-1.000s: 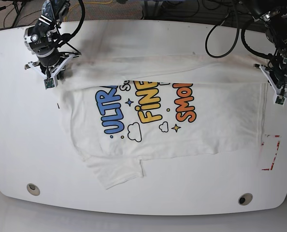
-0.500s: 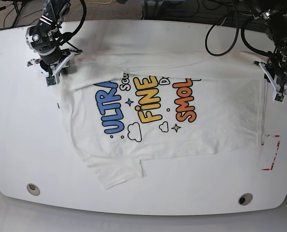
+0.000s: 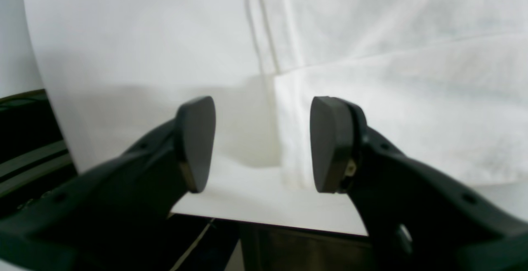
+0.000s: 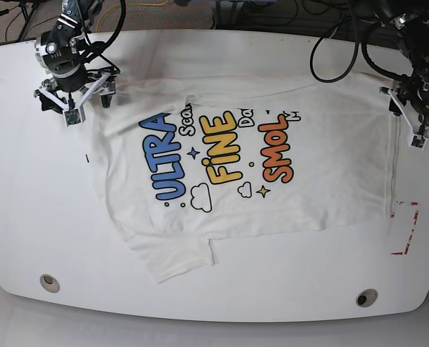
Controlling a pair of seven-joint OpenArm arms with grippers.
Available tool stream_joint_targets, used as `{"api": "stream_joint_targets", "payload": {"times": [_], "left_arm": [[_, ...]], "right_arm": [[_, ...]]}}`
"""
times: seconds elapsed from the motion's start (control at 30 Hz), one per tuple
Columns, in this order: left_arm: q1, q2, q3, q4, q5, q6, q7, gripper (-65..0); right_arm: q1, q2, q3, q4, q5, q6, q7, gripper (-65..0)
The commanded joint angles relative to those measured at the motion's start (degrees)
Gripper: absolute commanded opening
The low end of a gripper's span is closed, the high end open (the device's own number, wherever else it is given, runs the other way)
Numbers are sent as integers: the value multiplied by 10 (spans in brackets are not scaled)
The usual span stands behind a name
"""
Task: Layout the t-shirt on the table in an organized manner, then fold the t-shirt properly
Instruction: 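Open both grippers and release the shirt edge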
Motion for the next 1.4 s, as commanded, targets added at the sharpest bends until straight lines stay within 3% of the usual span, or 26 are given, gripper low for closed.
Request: {"api": "stream_joint_targets", "payload": {"times": [0.0,0.17,0.33,0.53,1.03,1.37], "left_arm": [[-31,-13,-3,14,-1,1,-6,-300],[-52,-18,-3,16,0,1,-6,-303],[-58,-54,-3,15,-2,1,-8,-304],[-77,-52,-11,16,-2,1,-6,-304],[-46,26,-60,16,-2,1,-8,-306],[-36,27,-65,15,-1,1,-8,-306]], "right_arm": [[2,3,1,18,30,-3,10,-117],[5,7,1,18,54,-3,10,-117],[8,7,1,16,60,-3,10,-117],[8,1,1,16,61,-3,10,-119],[18,14,21,-56,61,-3,10,-119],[45,19,41,-120,61,-3,12,-119]]}}
